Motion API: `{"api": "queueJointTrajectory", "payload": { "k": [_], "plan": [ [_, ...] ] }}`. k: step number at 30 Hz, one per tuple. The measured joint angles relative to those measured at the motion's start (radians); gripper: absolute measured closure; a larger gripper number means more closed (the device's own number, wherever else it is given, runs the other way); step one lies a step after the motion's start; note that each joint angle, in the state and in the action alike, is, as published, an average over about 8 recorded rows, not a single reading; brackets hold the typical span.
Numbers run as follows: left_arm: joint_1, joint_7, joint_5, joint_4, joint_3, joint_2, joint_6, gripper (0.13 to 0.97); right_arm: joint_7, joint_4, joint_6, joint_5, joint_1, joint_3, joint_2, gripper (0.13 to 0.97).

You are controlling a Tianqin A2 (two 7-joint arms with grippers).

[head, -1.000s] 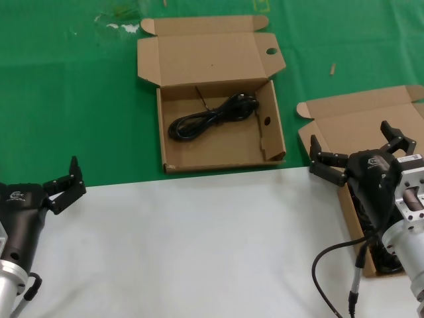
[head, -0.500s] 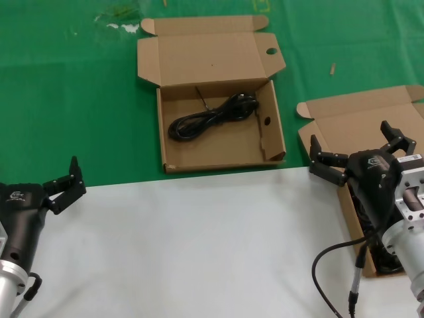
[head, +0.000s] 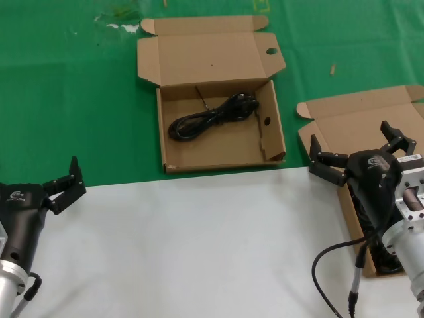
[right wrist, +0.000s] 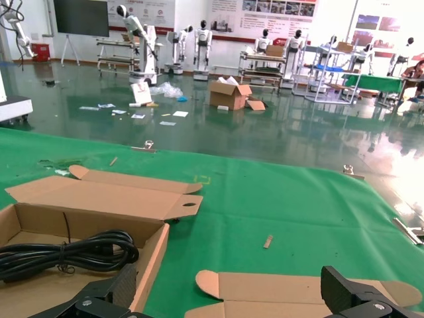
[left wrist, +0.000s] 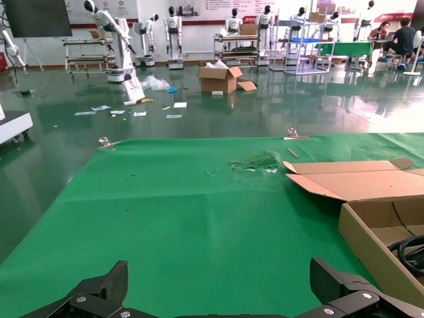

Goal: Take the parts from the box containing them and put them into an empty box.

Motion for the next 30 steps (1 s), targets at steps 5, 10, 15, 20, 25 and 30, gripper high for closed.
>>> {"api": "queueJointTrajectory", "payload": {
  "k": [5, 10, 15, 20, 25, 30],
  "plan": [
    [0.0, 0.0, 0.0, 0.0, 0.0, 0.0, 0.0, 0.132, 0.0, 0.0, 0.0, 0.0, 0.0, 0.0, 0.0, 0.129],
    [0.0, 0.0, 0.0, 0.0, 0.0, 0.0, 0.0, 0.132, 0.0, 0.0, 0.0, 0.0, 0.0, 0.0, 0.0, 0.129],
    [0.0, 0.0, 0.0, 0.0, 0.0, 0.0, 0.0, 0.132, 0.0, 0.0, 0.0, 0.0, 0.0, 0.0, 0.0, 0.129],
    [0.0, 0.0, 0.0, 0.0, 0.0, 0.0, 0.0, 0.132, 0.0, 0.0, 0.0, 0.0, 0.0, 0.0, 0.0, 0.129],
    [0.0, 0.0, 0.0, 0.0, 0.0, 0.0, 0.0, 0.132, 0.0, 0.0, 0.0, 0.0, 0.0, 0.0, 0.0, 0.129],
    [0.0, 0.0, 0.0, 0.0, 0.0, 0.0, 0.0, 0.132, 0.0, 0.0, 0.0, 0.0, 0.0, 0.0, 0.0, 0.129]
  ]
}}
